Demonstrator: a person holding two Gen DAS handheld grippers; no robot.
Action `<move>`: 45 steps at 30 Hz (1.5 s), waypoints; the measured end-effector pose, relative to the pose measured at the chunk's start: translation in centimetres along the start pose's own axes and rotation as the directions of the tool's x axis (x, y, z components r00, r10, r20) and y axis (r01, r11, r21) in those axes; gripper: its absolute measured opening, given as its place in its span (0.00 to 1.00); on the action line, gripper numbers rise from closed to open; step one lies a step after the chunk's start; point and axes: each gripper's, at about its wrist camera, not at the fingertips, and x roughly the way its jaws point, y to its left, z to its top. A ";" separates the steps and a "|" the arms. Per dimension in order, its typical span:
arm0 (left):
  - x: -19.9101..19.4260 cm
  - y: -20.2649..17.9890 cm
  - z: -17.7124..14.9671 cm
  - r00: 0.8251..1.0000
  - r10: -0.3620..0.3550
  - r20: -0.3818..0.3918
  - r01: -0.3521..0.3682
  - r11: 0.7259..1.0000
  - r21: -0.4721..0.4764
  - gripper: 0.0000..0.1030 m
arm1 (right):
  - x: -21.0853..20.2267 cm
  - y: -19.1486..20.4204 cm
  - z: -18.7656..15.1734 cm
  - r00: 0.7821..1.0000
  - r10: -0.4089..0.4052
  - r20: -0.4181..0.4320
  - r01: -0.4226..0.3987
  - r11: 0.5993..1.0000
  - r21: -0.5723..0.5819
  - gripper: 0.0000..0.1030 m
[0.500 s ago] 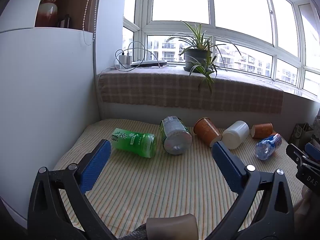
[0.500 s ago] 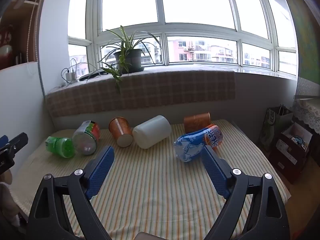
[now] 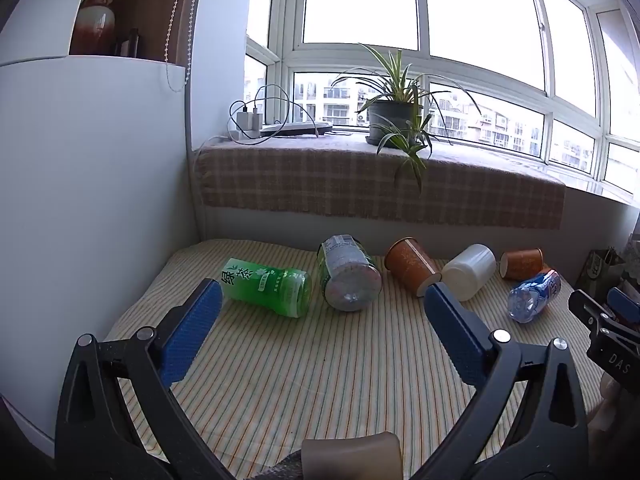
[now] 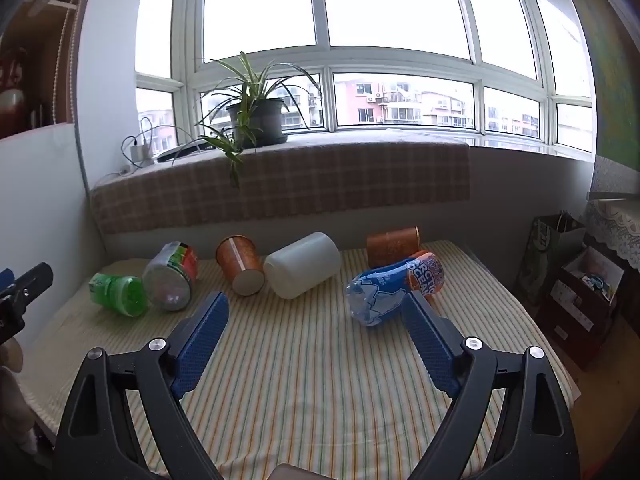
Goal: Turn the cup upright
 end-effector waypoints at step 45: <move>-0.3 -0.7 1.0 0.999 -0.007 -0.050 0.007 1.000 -0.015 1.00 | 0.2 1.2 1.7 0.996 0.057 -0.065 -0.058 0.998 -0.014 0.86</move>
